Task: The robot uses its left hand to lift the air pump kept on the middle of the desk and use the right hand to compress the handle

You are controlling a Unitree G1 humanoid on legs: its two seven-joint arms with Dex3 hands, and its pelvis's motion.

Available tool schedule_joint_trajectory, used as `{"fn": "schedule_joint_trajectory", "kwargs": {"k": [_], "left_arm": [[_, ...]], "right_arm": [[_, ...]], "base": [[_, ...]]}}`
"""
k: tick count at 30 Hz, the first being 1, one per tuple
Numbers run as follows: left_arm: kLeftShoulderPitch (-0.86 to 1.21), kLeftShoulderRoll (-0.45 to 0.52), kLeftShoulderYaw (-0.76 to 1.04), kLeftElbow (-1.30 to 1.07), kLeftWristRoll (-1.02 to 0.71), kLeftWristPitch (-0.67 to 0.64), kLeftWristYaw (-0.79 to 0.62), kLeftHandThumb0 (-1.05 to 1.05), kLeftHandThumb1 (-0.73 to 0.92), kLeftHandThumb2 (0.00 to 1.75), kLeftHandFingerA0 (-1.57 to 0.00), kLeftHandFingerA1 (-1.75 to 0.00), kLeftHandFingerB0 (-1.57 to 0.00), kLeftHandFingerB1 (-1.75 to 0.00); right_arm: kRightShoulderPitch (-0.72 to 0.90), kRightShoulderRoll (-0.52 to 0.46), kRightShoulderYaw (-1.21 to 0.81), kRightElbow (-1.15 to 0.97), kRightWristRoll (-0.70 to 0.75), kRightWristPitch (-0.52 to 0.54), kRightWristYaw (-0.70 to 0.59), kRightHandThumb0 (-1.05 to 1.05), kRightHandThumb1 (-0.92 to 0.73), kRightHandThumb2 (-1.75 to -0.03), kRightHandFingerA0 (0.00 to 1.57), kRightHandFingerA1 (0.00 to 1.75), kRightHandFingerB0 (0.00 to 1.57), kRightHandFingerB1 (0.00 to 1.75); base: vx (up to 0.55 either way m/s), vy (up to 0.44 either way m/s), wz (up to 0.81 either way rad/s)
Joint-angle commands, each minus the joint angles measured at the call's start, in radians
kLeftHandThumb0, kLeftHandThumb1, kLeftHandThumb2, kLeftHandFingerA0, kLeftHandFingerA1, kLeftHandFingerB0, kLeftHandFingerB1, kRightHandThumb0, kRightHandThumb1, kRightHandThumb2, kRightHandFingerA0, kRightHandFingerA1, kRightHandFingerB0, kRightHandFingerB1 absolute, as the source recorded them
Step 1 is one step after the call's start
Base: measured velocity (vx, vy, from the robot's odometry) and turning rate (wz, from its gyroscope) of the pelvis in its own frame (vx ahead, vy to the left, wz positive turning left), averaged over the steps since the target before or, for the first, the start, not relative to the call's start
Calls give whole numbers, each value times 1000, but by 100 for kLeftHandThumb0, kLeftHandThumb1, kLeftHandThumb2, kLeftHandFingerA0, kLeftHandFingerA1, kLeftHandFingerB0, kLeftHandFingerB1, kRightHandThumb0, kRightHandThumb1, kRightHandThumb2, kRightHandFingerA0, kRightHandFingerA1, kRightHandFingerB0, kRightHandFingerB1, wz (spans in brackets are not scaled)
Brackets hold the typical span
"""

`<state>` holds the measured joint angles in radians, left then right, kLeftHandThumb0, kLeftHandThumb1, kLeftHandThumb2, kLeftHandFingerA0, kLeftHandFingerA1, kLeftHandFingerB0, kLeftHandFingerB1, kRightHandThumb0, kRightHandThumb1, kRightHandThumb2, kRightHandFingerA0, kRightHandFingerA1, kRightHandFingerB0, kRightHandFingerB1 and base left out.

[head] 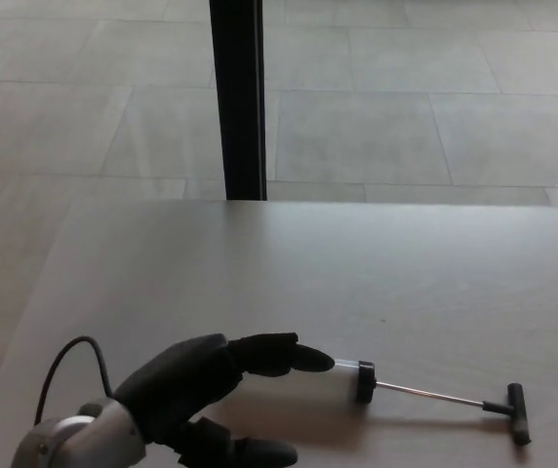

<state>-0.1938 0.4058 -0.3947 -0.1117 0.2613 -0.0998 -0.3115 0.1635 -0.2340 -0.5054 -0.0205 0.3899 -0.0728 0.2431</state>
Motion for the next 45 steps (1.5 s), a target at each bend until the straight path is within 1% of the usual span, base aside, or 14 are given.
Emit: {"fn": "schedule_joint_trajectory", "kwargs": {"k": [1, 22, 24, 25, 26, 27, 30, 31, 34, 35, 40, 41, 42, 45], "left_arm": [[-41, -15, 28, 16, 52, -85, 43, -74, 67, 61, -29, -46, -33, -32], [-71, -124, -35, 115, 223, -33, 77, -78, 65, 61, -9, -53, -17, -34], [-90, -91, -59, 128, 293, -1, 61, -39, 31, 95, -3, -55, 0, -50], [-106, -79, -65, 137, 314, 17, 50, -80, 50, 89, -4, -52, -7, -43], [-121, -62, -73, 160, 350, 3, 68, -40, 29, 94, -4, -55, 0, -50], [-133, -55, -75, 173, 359, 31, 53, -81, 50, 89, -5, -49, -8, -40], [-200, -34, -87, 234, 417, 62, 66, -84, 64, 60, -6, -47, -15, -32], [-216, -28, -87, 257, 426, 58, 78, -82, 50, 91, -3, -48, -7, -42], [-315, -7, -96, 352, 496, 46, 154, -83, 50, 91, -3, -48, -7, -42], [-340, -7, -97, 373, 508, 43, 177, -86, 64, 59, -3, -51, -13, -35], [-457, 4, -104, 422, 542, 63, 169, -85, 51, 94, -2, -47, -8, -46], [-479, -8, -93, 440, 528, 72, 173, -40, 25, 92, -5, -56, 0, -50], [-484, -17, -90, 443, 526, 81, 181, -82, 48, 88, -6, -55, -12, -45], [-467, -50, -82, 446, 506, 96, 198, -82, 62, 60, -9, -56, -17, -38]], "right_arm": [[18, 6, 1, -14, 17, 27, -8, -77, -84, -65, 24, 49, 25, 36], [0, -7, 11, -22, 10, 58, -22, -78, -84, -65, 28, 49, 36, 38], [3, -10, 11, -23, 9, 59, -20, -77, -85, -66, 28, 48, 37, 38], [0, -10, 12, -27, 7, 60, -24, -78, -84, -65, 28, 48, 37, 38], [2, -14, 14, -26, -2, 58, -25, -78, -85, -66, 27, 47, 36, 38], [1, -10, 15, -24, 1, 60, -27, -79, -85, -66, 27, 48, 38, 39], [5, -15, 21, -19, -19, 36, -23, -77, -87, -66, 28, 49, 38, 39], [5, -14, 24, -16, -22, 31, -20, -78, -86, -66, 28, 49, 39, 39], [7, 1, 20, -37, 10, 56, -26, -77, -84, -65, 29, 50, 40, 40], [7, 1, 19, -39, 10, 60, -29, -77, -84, -65, 30, 50, 40, 41], [7, 4, 17, -39, 7, 53, -33, -76, -84, -65, 33, 54, 43, 42], [5, 12, 17, -43, 14, 56, -37, -77, -83, -65, 33, 54, 43, 43], [5, 11, 19, -42, 8, 58, -41, -78, -83, -65, 33, 52, 43, 42], [0, 16, 20, -50, 19, 70, -46, -77, -82, -65, 33, 51, 43, 42]], "base": [[0, 0, 0], [0, 0, 0], [0, 0, 0], [0, 0, 0], [0, 0, 0], [0, 0, 0], [0, 0, 0], [0, 0, 0], [0, 0, 0], [0, 0, 0], [0, 0, 0], [0, 0, 0], [0, 0, 0], [0, 0, 0]]}}
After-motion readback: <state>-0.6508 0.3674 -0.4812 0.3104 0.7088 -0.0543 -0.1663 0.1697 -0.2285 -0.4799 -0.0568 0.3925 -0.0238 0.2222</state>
